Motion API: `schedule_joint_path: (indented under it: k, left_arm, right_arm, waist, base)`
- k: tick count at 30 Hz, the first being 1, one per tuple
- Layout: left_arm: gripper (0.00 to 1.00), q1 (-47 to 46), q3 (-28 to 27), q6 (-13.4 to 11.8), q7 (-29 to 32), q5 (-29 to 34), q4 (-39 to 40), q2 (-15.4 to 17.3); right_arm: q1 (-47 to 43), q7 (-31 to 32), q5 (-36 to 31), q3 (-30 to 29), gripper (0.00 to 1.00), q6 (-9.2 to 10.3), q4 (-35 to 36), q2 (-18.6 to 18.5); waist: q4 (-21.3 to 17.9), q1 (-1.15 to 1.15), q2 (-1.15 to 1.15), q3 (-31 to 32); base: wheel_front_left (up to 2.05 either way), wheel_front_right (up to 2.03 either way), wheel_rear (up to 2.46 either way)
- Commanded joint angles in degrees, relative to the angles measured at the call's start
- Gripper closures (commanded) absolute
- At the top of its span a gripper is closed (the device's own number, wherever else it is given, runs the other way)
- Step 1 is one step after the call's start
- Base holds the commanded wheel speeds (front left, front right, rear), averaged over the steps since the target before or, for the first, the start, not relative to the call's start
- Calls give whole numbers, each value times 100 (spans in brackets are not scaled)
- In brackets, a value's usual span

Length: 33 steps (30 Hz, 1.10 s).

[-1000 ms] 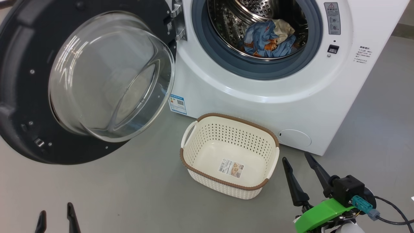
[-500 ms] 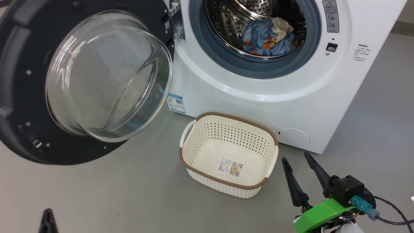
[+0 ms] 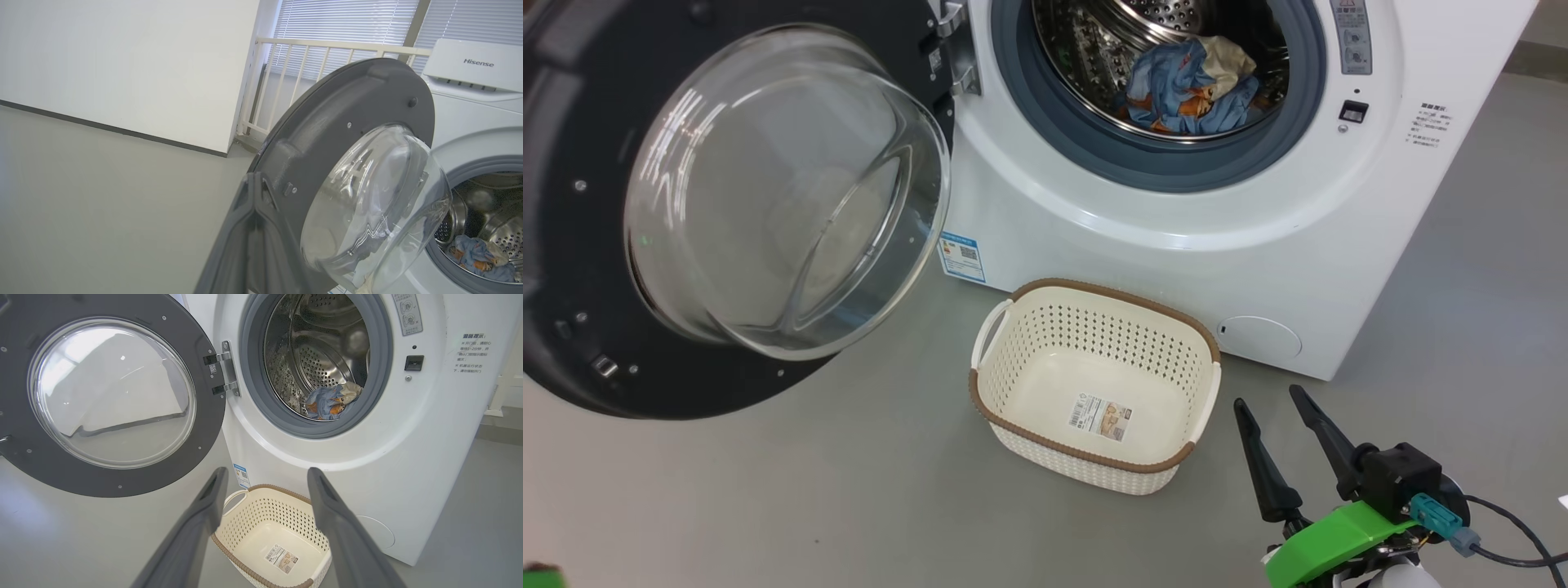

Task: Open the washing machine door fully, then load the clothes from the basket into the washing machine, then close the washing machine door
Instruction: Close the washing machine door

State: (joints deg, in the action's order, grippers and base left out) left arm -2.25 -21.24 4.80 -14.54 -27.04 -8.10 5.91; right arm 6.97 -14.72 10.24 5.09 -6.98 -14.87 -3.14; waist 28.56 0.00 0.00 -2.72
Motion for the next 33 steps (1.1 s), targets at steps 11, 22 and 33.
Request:
schedule_joint_path:
  k: [11, 22, 33]
  left_arm:
    - [100, -1677, -1056, 216, 675, -1960, -982, 1027]
    - [100, -2710, -1495, 266, 1505, -3510, -2596, 1846]
    - [100, -3306, -1716, 268, 2350, -4546, -3641, 2286]
  right_arm:
    - [268, -28, -116, 157, 0, -51, 85, 26]
    - [354, 35, -217, 108, 0, -51, 135, 26]
    - [434, 195, -340, 89, 0, -51, 301, 26]
  waist:
    - [-267, 0, 0, -229]
    - [-541, 0, 0, -451]
    - [-790, 0, 0, -682]
  base:
    - [0, 0, 0]
    - [0, 0, 0]
    - [0, 0, 0]
